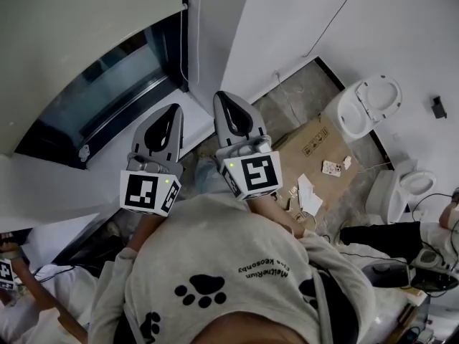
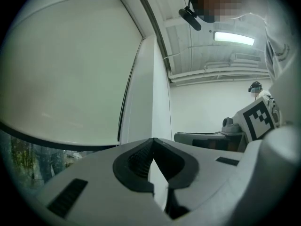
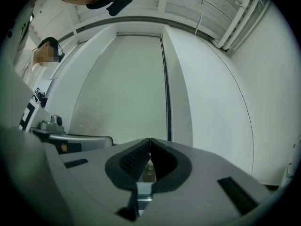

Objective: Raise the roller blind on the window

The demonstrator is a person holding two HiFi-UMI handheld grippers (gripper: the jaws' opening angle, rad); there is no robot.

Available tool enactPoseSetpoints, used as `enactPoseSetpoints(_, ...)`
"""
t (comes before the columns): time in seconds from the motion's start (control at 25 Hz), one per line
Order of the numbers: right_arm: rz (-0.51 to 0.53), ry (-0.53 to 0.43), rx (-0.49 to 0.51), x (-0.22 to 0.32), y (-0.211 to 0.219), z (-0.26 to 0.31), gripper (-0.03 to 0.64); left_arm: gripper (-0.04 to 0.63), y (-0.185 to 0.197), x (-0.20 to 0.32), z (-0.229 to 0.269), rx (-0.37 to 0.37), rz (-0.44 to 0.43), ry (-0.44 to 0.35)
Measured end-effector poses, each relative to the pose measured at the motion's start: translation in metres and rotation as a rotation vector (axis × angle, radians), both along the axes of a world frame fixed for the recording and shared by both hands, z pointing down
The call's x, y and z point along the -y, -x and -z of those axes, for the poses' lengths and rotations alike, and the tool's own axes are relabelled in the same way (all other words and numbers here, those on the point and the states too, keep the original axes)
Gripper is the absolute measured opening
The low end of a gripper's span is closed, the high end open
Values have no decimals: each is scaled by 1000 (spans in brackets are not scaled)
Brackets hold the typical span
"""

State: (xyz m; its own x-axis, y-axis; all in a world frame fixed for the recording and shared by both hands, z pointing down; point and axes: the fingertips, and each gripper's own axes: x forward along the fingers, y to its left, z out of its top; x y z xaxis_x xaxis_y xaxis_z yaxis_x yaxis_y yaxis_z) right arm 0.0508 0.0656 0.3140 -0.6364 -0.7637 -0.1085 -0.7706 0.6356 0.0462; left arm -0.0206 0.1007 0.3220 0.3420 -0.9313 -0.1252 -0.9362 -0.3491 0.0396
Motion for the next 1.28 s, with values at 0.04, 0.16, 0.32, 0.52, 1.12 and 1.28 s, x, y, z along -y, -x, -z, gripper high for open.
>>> enactPoseSetpoints(0.04, 1, 0, 1, 11, 2, 0, 9, 8, 1, 10, 0, 1, -3, 1)
enactPoseSetpoints(0.16, 0, 1, -2, 44, 8, 2, 9, 8, 4, 43, 1, 5, -13, 3)
enactPoseSetpoints(0.32, 7, 17, -17, 88, 18, 2, 9, 8, 7, 85, 2, -4, -24, 15)
enactPoseSetpoints(0.52, 28, 33, -35, 132, 29, -1, 9, 8, 15, 129, 3, -8, -8, 24)
enactPoseSetpoints(1.12, 92, 56, -45, 210, 61, -4, 9, 8, 28, 228, 8, -6, 16, 14)
enactPoseSetpoints(1.28, 72, 63, -36, 213, 64, -8, 9, 9, 30, 235, 5, -6, -5, 17)
